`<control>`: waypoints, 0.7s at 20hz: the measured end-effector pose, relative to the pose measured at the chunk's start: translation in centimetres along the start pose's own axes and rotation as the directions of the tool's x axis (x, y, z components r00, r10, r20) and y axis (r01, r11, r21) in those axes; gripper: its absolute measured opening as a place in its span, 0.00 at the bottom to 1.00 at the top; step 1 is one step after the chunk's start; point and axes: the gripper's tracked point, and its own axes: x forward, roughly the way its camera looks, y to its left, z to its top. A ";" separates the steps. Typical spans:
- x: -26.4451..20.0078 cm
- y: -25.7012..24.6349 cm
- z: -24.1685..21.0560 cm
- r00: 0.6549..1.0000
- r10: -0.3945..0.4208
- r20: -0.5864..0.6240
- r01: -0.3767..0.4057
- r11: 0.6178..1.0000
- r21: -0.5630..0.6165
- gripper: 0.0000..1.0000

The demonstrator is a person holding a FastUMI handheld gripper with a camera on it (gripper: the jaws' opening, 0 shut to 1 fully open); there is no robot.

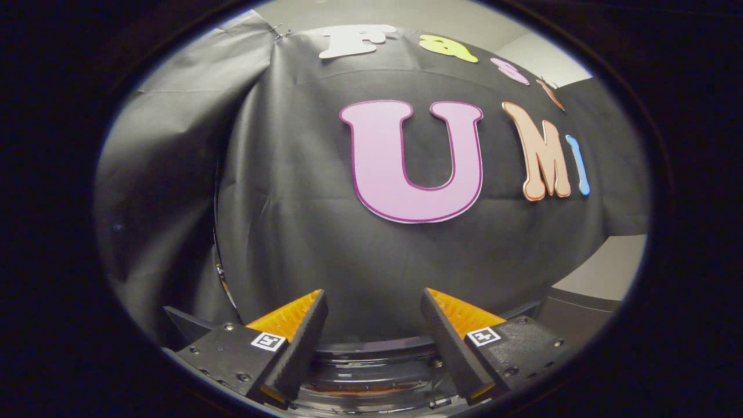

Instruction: Put the clothes into the washing machine and then close the washing machine lid.

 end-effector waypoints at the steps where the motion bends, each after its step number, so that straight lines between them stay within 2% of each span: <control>1: -0.6 0.1 -0.1 1.000 0.003 -0.009 -0.003 1.000 -0.002 0.98; 14: -6.1 -0.6 0.1 0.998 0.024 0.056 -0.024 1.000 -0.001 0.98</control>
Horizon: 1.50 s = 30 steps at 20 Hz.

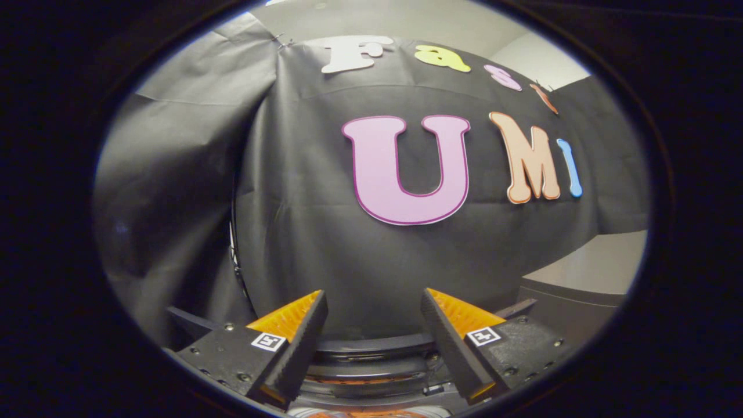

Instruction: Put the clothes into the washing machine and then close the washing machine lid.

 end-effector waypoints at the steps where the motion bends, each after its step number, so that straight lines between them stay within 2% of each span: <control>1: -0.4 0.1 -0.1 1.000 0.004 0.003 -0.004 1.000 0.005 0.98; 10: -3.6 0.0 -0.6 0.998 0.000 0.055 0.000 1.000 0.004 0.98; 22: -5.5 0.0 -0.8 0.995 -0.017 0.101 0.017 1.000 0.010 0.97; 30: -6.0 -0.4 -1.2 0.993 0.007 0.114 -0.008 1.000 0.010 0.98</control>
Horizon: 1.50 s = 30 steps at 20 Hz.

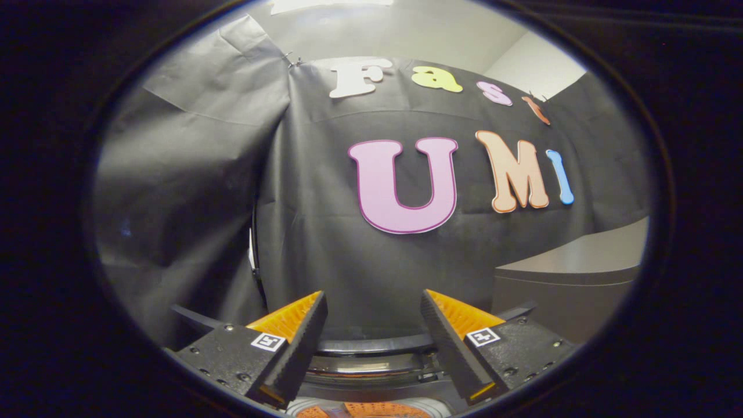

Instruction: Put the clothes into the washing machine and then close the washing machine lid.

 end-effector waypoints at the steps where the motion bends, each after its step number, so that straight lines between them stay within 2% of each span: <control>1: 0.0 -0.1 0.0 1.000 0.001 0.002 -0.001 1.000 -0.001 0.98; 11: -2.2 -0.2 -1.2 0.999 -0.003 0.037 0.004 1.000 -0.006 0.98; 13: -3.4 -1.0 -3.7 0.999 -0.030 -0.032 0.030 0.999 -0.018 0.97; 15: -5.4 -1.9 -6.1 0.997 -0.025 -0.078 0.027 0.999 0.018 0.97; 18: -7.4 -3.1 -7.2 0.993 -0.027 -0.115 0.034 0.998 0.055 0.97; 25: -10.3 -6.0 -8.5 0.982 -0.049 -0.184 0.060 0.997 0.056 0.97; 30: -12.4 -7.1 -10.3 0.960 -0.079 -0.270 0.085 0.996 0.011 0.97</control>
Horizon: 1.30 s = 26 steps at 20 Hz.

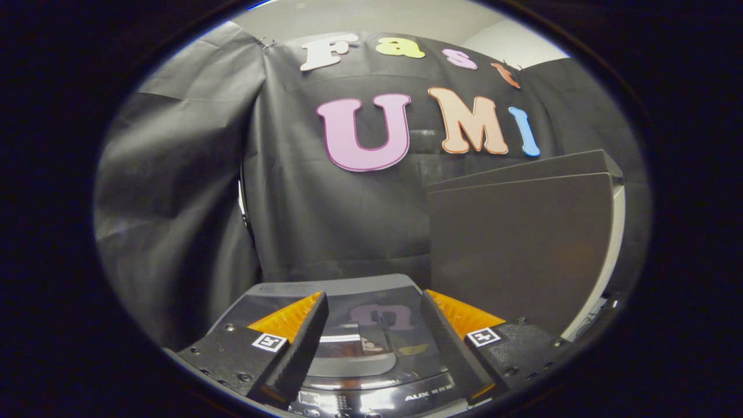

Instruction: Put the clothes into the washing machine and then close the washing machine lid.

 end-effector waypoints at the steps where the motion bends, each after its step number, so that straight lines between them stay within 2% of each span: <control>1: -0.4 -0.1 -0.7 1.000 0.003 -0.027 -0.004 1.000 -0.020 0.97; 8: -4.4 0.7 -0.1 0.998 0.053 -0.026 -0.056 0.993 -0.106 0.97; 19: -11.5 0.3 2.5 0.990 0.131 -0.059 -0.136 0.988 -0.078 0.97; 24: -15.3 0.7 5.0 0.986 0.166 -0.031 -0.166 0.986 -0.014 0.98; 26: -16.9 1.1 6.0 0.983 0.182 -0.019 -0.183 0.983 -0.026 0.97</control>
